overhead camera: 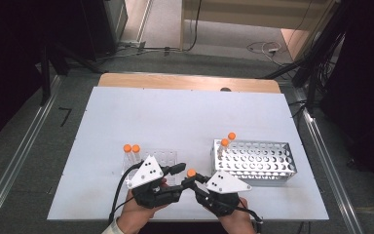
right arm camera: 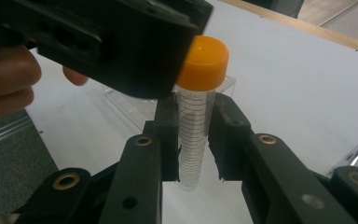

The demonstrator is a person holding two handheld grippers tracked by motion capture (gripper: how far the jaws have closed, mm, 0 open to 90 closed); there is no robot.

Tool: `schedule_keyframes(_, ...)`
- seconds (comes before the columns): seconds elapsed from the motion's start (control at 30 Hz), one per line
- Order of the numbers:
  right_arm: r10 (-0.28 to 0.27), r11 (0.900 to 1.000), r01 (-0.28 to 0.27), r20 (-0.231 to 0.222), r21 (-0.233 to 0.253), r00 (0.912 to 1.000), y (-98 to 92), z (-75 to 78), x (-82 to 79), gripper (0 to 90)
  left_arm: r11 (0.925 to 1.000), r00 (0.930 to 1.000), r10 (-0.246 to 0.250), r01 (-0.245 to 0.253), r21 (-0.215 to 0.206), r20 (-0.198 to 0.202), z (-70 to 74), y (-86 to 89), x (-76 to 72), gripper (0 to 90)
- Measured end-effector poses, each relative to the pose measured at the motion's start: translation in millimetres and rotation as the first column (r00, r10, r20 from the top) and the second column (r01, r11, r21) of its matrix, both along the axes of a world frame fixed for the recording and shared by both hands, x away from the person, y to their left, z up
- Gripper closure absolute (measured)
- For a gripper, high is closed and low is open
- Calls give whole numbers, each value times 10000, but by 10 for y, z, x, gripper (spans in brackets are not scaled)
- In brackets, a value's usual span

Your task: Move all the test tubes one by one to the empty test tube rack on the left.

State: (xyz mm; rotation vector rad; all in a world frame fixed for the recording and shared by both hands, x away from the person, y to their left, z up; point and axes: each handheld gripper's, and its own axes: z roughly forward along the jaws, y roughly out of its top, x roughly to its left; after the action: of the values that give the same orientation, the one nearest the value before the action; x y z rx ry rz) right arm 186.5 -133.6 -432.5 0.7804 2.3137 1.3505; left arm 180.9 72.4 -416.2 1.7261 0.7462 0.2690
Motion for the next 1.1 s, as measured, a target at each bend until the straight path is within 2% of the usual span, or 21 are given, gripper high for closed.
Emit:
schedule_keyframes(0.17, 96, 10000, -96, -17, -12, 10000, 23, -3, -14, 717, 9996, 10000, -3, 0, 266, 83, -32, -41, -6, 621)
schedule_keyframes(0.3, 96, 10000, -96, -15, 7, 10000, 22, -3, -14, 717, 9995, 9998, 57, -62, 315, 170, -32, -37, -6, 667)
schedule_keyframes(0.53, 92, 10000, -92, -31, -2, 10000, 25, -5, -13, 717, 9990, 9994, 165, -177, 412, 290, -38, -45, -8, 686)
schedule_keyframes(0.7, 93, 9999, -93, -43, 49, 9999, 20, -3, -10, 710, 9993, 9995, 201, -209, 299, 254, -36, -41, 1, 693)
schedule_keyframes(0.77, 141, 9998, -140, -92, 135, 9999, 17, -1, -9, 636, 9994, 9994, 243, -249, 227, 256, -28, -31, 11, 695)
schedule_keyframes(0.83, 266, 9993, -260, -221, 280, 9994, 16, 8, -4, 470, 9994, 9992, 317, -321, 140, 251, -13, -15, 22, 695)
schedule_keyframes(0.93, 403, 9985, -388, -392, 377, 9984, 8, 18, 8, 320, 9988, 9984, 479, -476, -99, 293, 39, 35, 59, 695)
schedule_keyframes(0.97, 377, 9986, -360, -444, 378, 9983, 5, 22, 16, 283, 9983, 9979, 571, -566, -145, 315, 61, 53, 70, 695)
schedule_keyframes(1.1, 327, 9987, -307, -497, 404, 9982, -10, 25, 29, 239, 9952, 9949, 878, -854, -483, 503, 165, 144, 115, 696)
